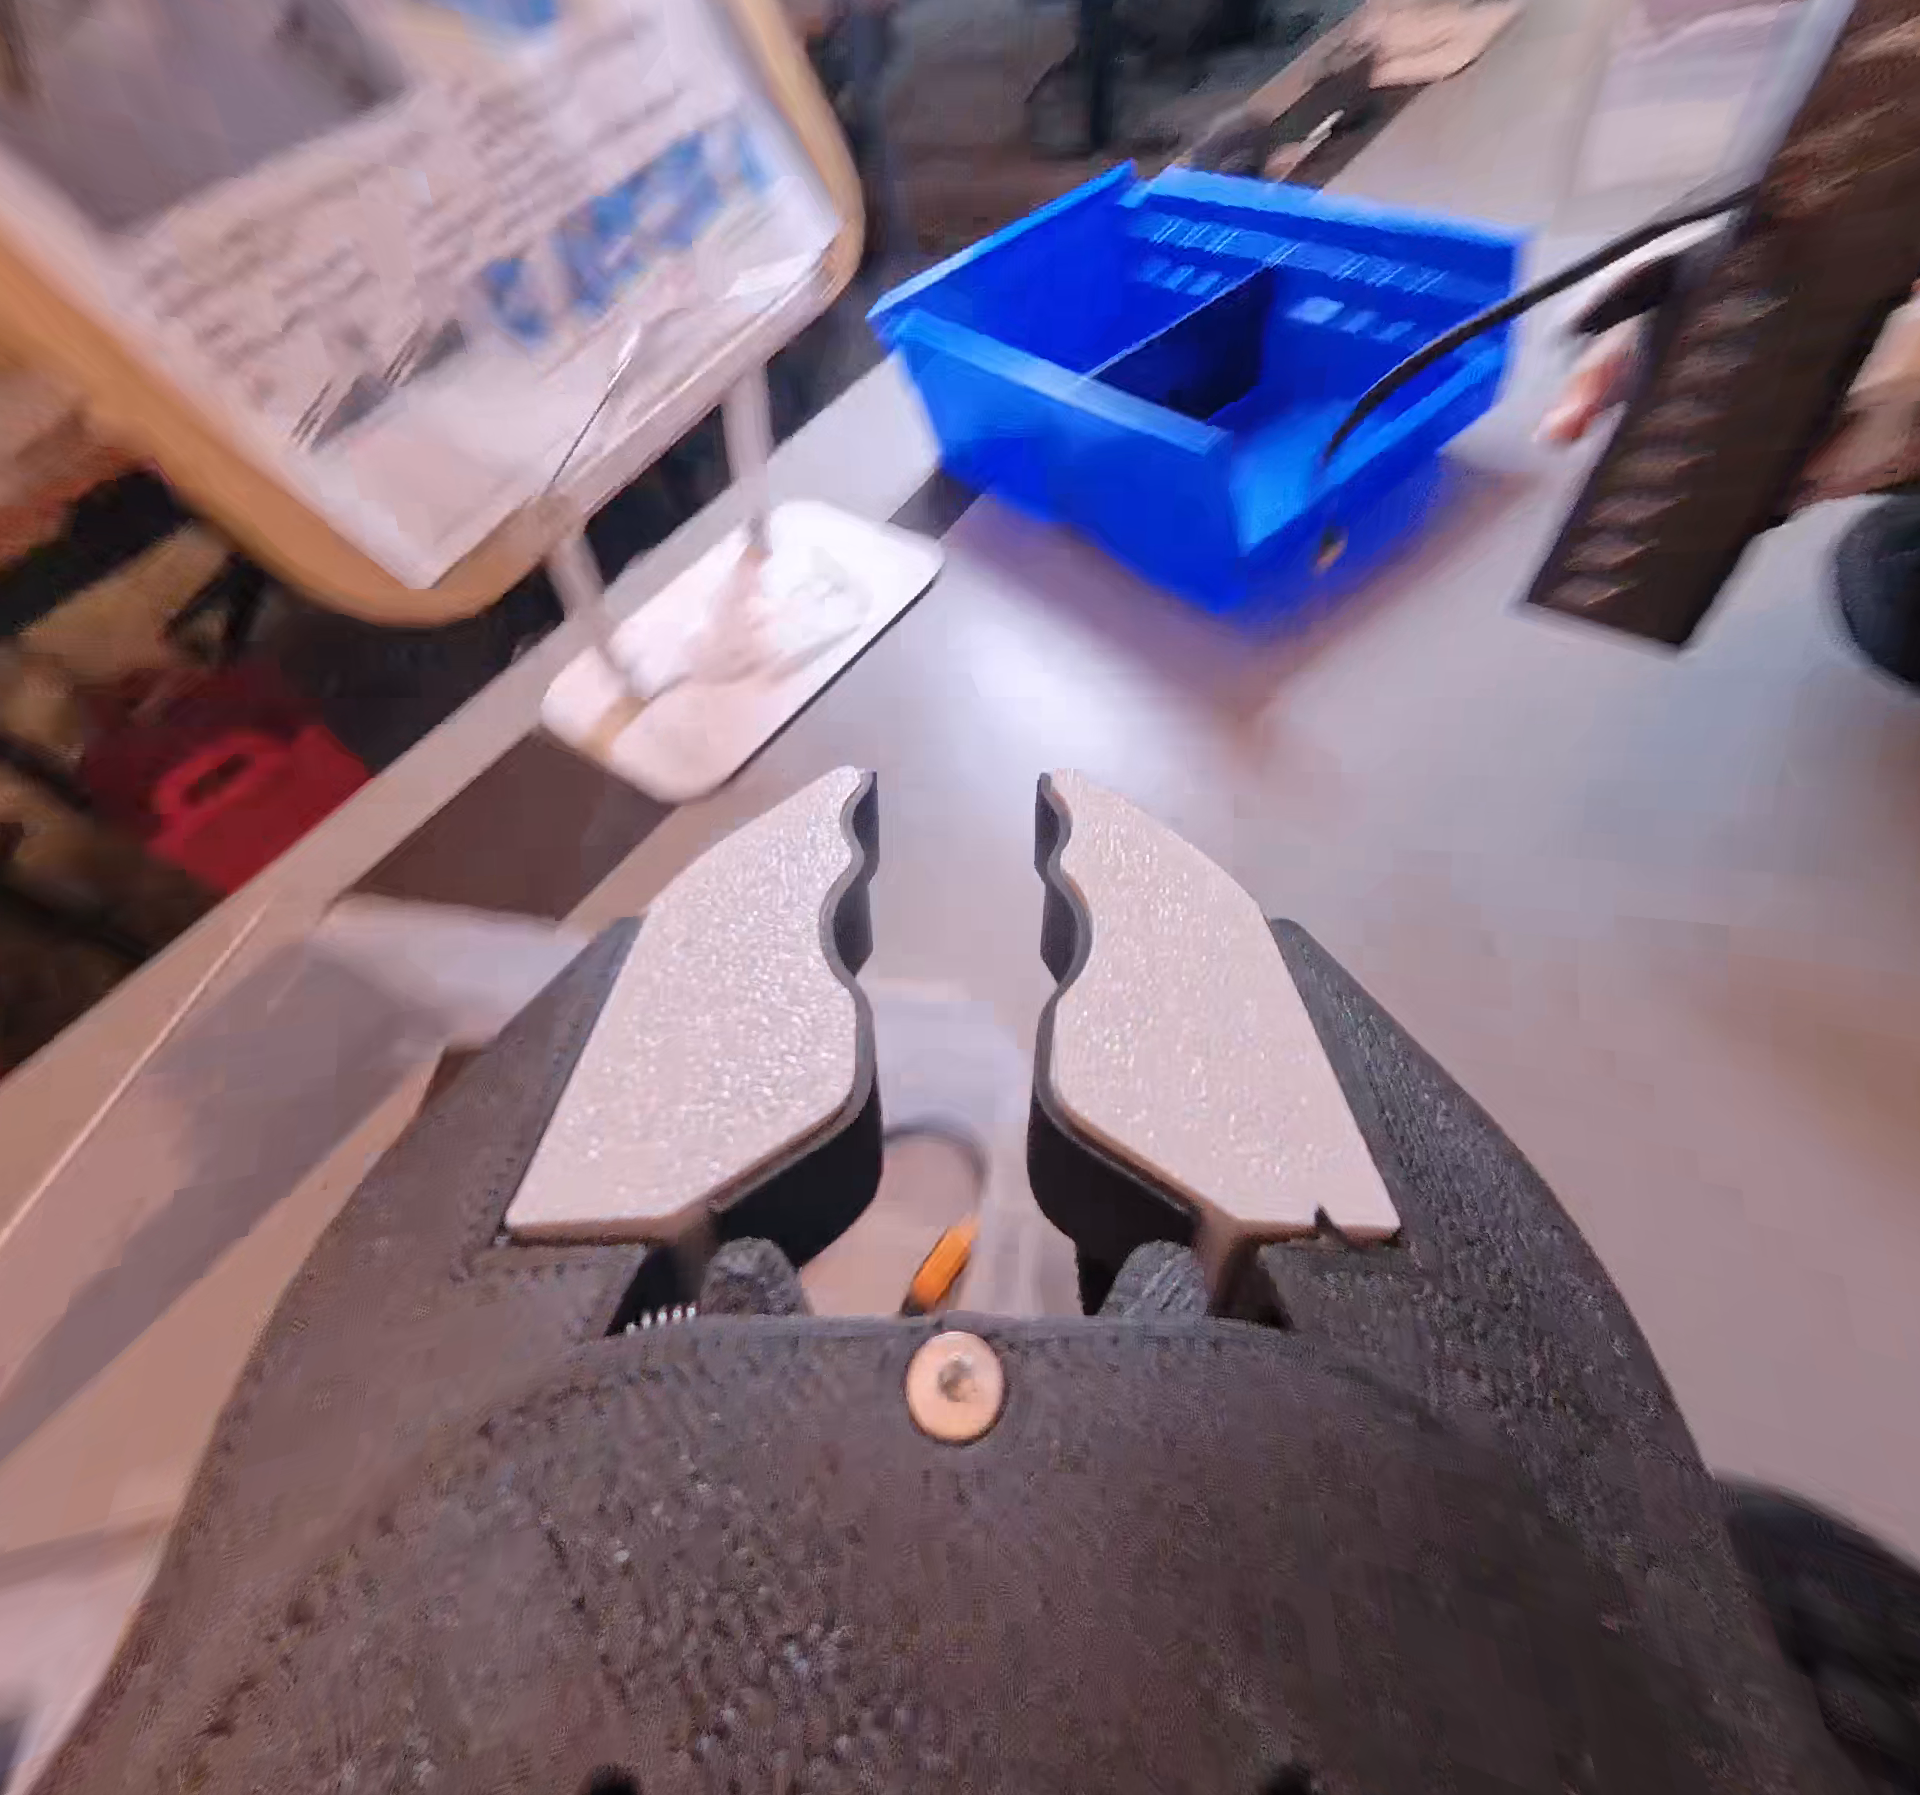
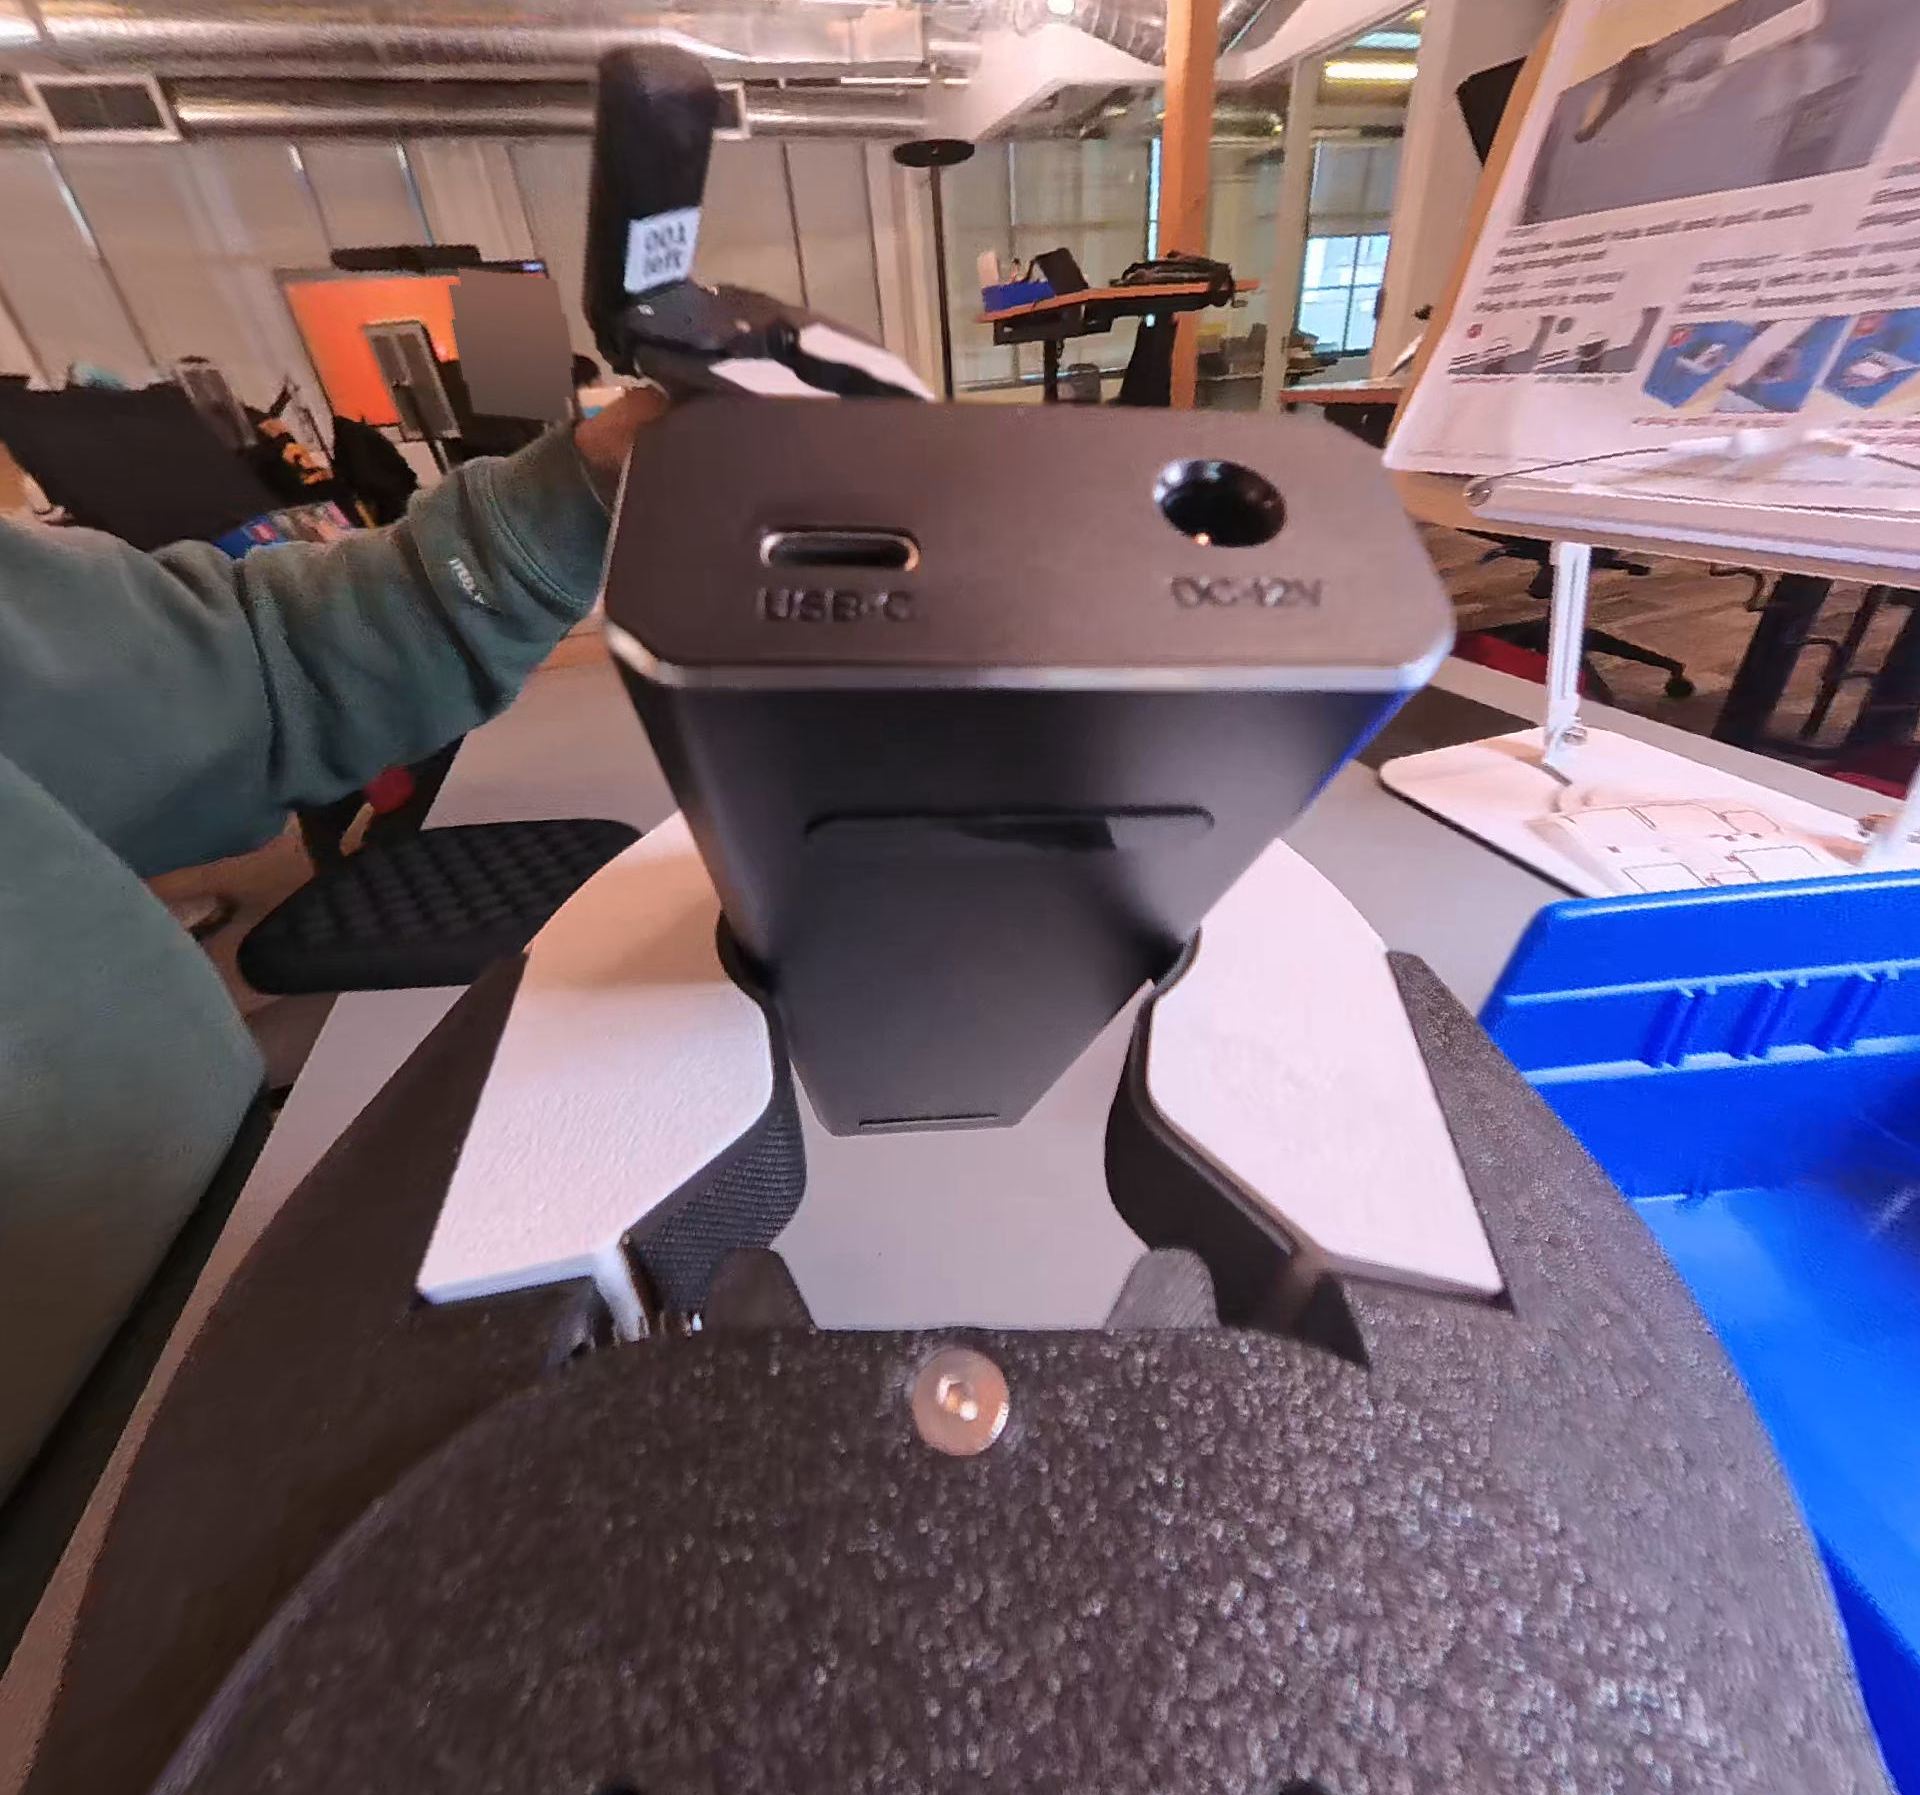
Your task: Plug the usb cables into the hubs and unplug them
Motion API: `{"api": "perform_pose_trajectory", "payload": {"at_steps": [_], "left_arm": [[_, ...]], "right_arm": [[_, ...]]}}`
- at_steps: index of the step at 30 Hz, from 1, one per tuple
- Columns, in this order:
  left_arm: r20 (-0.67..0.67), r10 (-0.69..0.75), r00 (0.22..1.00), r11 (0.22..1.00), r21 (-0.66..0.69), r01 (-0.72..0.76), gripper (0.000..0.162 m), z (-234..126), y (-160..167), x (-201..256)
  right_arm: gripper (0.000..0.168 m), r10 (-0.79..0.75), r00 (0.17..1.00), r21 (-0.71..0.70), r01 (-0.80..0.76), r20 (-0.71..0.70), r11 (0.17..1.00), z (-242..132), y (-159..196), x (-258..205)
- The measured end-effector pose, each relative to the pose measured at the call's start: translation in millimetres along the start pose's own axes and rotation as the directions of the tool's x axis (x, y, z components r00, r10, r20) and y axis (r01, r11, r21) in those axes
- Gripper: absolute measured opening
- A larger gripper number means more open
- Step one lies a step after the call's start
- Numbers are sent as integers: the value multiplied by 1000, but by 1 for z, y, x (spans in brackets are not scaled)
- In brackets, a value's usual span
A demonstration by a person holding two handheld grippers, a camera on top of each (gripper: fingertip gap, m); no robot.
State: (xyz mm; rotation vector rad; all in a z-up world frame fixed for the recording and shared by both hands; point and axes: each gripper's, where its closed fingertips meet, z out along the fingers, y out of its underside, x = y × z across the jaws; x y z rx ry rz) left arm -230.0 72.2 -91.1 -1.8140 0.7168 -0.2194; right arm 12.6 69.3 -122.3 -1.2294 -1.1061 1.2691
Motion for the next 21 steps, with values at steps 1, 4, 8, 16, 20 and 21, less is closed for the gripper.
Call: {"api": "perform_pose_trajectory", "payload": {"at_steps": [1,4,8,16,20,21], "left_arm": [[34,-30,999,998,-60,32,29,-5,19,-22],[105,-71,992,971,-219,93,9,-20,73,-73],[107,-105,989,907,-396,140,0,-25,127,-98],[-78,104,992,708,-694,-129,20,-2,186,-86],[-176,130,976,688,-693,-217,24,25,187,-75],[-206,149,967,672,-696,-252,25,30,188,-73]], "right_arm": [[72,4,1000,2,-4,-9,1000,0,0,2],[72,-1,1000,-6,1,-14,1000,0,1,2],[71,-28,1000,-18,28,5,999,2,0,-6],[72,3,999,-31,-1,48,1000,8,8,-12],[71,-8,999,-45,11,53,999,9,11,-14],[71,-8,999,-47,11,52,999,9,11,-14]]}}
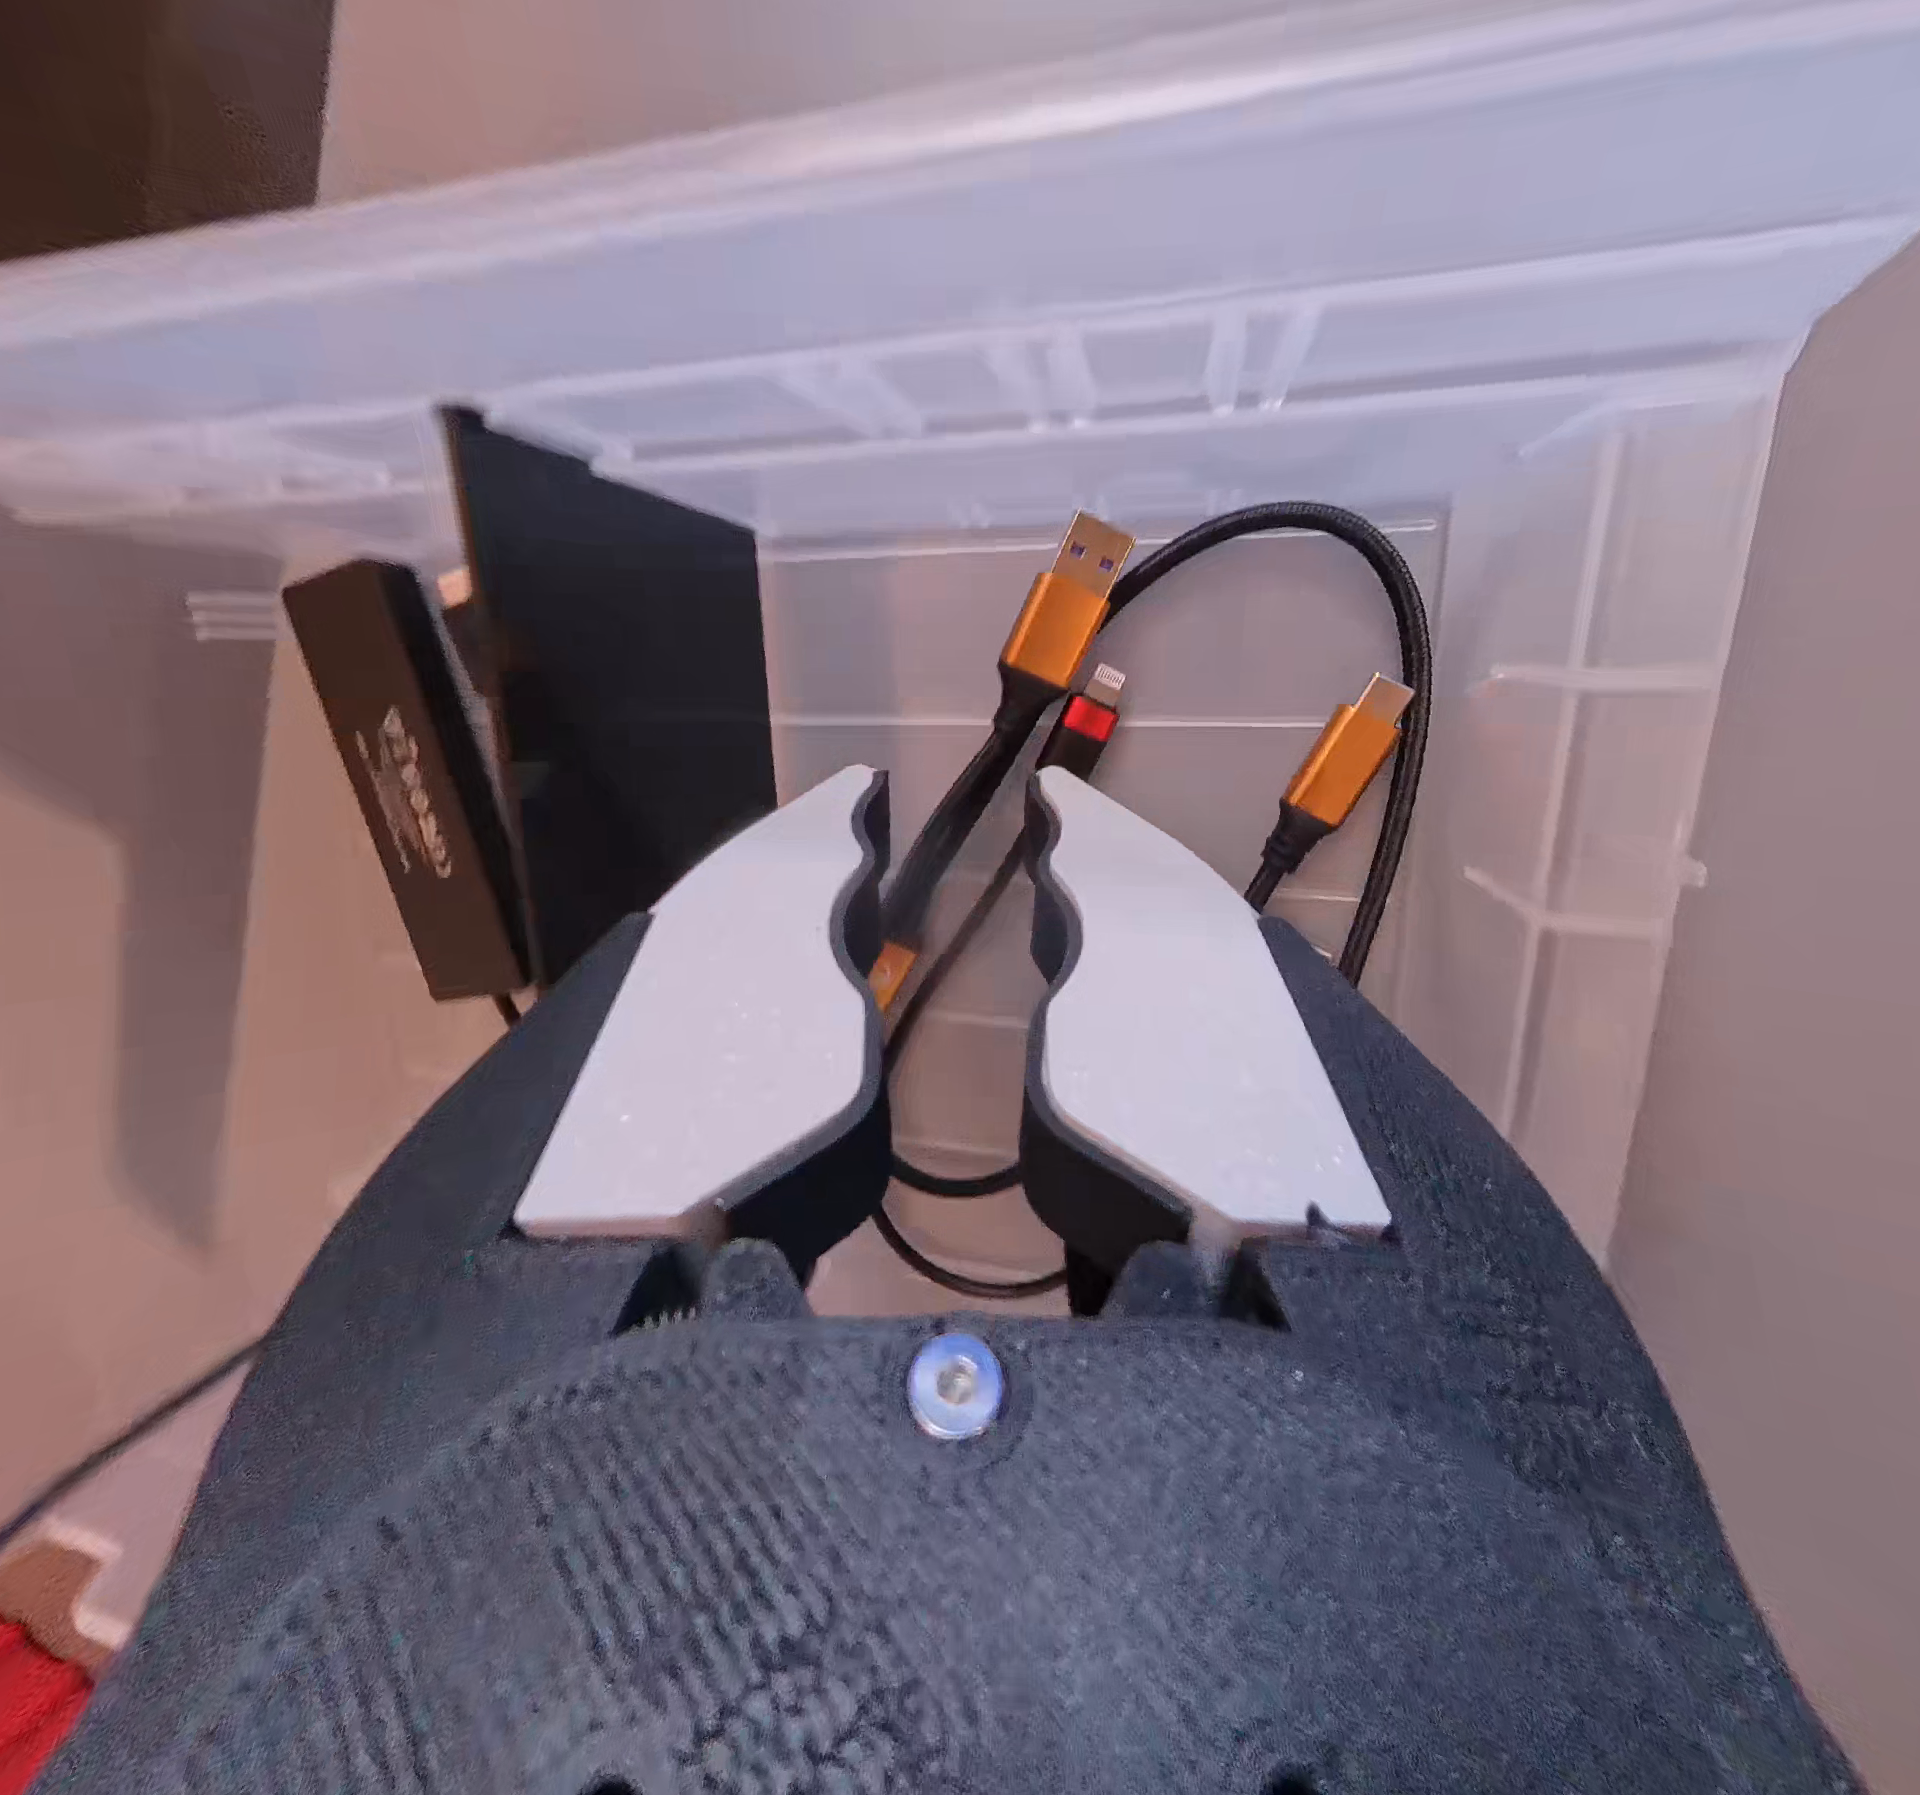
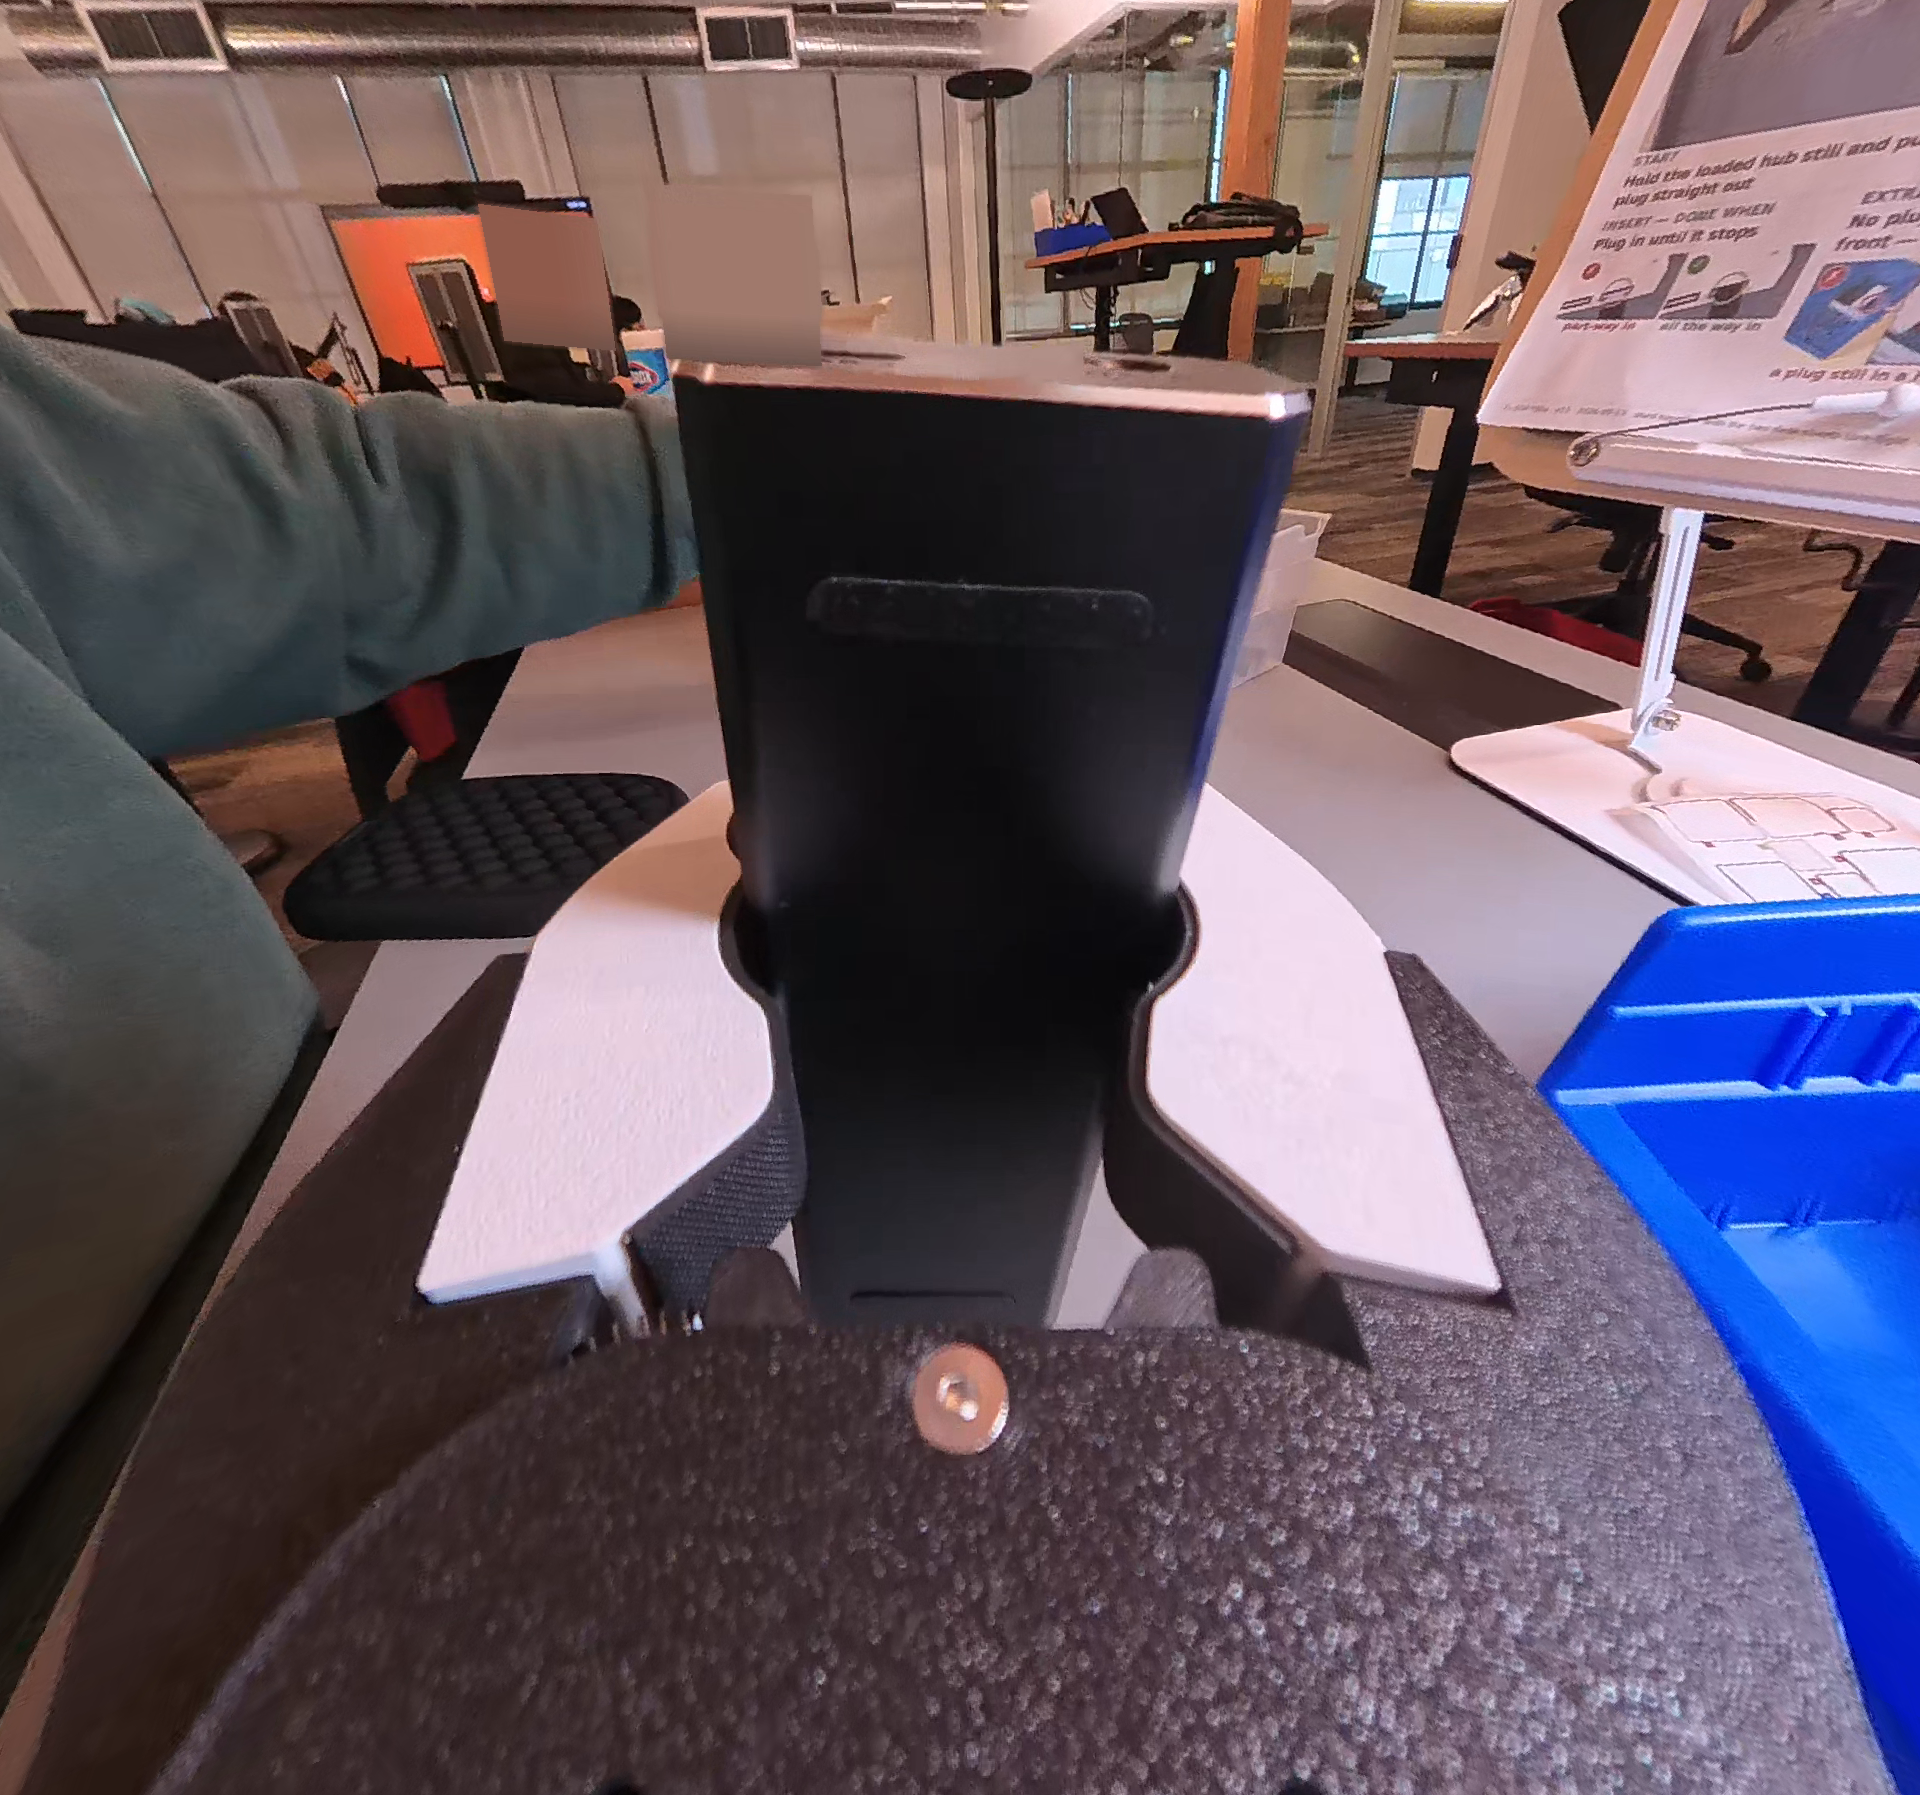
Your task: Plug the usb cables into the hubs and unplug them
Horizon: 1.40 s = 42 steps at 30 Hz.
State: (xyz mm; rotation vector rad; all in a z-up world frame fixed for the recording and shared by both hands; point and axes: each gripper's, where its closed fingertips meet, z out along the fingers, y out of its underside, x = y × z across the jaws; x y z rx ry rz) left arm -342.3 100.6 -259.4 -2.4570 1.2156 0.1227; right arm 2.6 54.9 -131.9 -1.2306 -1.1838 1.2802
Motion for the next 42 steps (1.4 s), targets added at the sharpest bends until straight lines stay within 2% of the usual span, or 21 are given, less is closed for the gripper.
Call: {"api": "perform_pose_trajectory", "payload": {"at_steps": [4,6,9,10,17,19,21,22,23,28,33,35,38,42], "left_arm": [[-98,73,992,997,-28,-76,24,17,-9,12],[-118,88,989,995,-29,-92,13,19,-13,13],[-128,90,988,995,-29,-94,12,15,-14,14],[-118,90,989,995,-24,-93,0,11,-15,12],[-27,55,998,996,75,-53,0,-41,-21,-5],[-34,67,997,994,88,-64,0,-45,-22,1],[-13,96,995,990,106,-94,1,-36,-27,6],[-16,101,995,990,102,-99,16,-27,-28,10],[-27,105,994,991,86,-102,18,-17,-27,14],[-51,161,986,986,46,-159,20,17,-27,24],[-12,211,977,977,-15,-211,16,20,-21,19],[26,202,979,979,7,-203,15,5,-23,11],[84,142,986,985,89,-149,15,-37,-29,-3],[190,49,981,962,254,-98,15,-131,-47,-20]], "right_arm": [[71,8,1000,-2,-8,-3,1000,-1,1,2],[72,10,1000,-1,-10,-6,1000,-3,1,3],[71,16,1000,6,-16,-7,1000,-5,-1,5],[71,17,1000,6,-17,-7,1000,-5,-1,5],[71,21,1000,8,-21,-1,1000,-6,-1,5],[71,22,1000,10,-22,3,1000,-5,-2,4],[71,16,1000,8,-16,5,1000,-4,-3,2],[71,14,1000,7,-14,4,1000,-4,-3,1],[71,12,1000,7,-12,2,1000,-4,-3,1],[71,21,1000,15,-21,-8,1000,-6,-5,3],[72,29,1000,22,-29,-1,999,-7,-6,4],[71,27,1000,18,-27,1,999,-7,-5,3],[71,24,1000,21,-24,5,999,-7,-6,2],[71,24,1000,44,-24,3,999,-9,-11,3]]}}
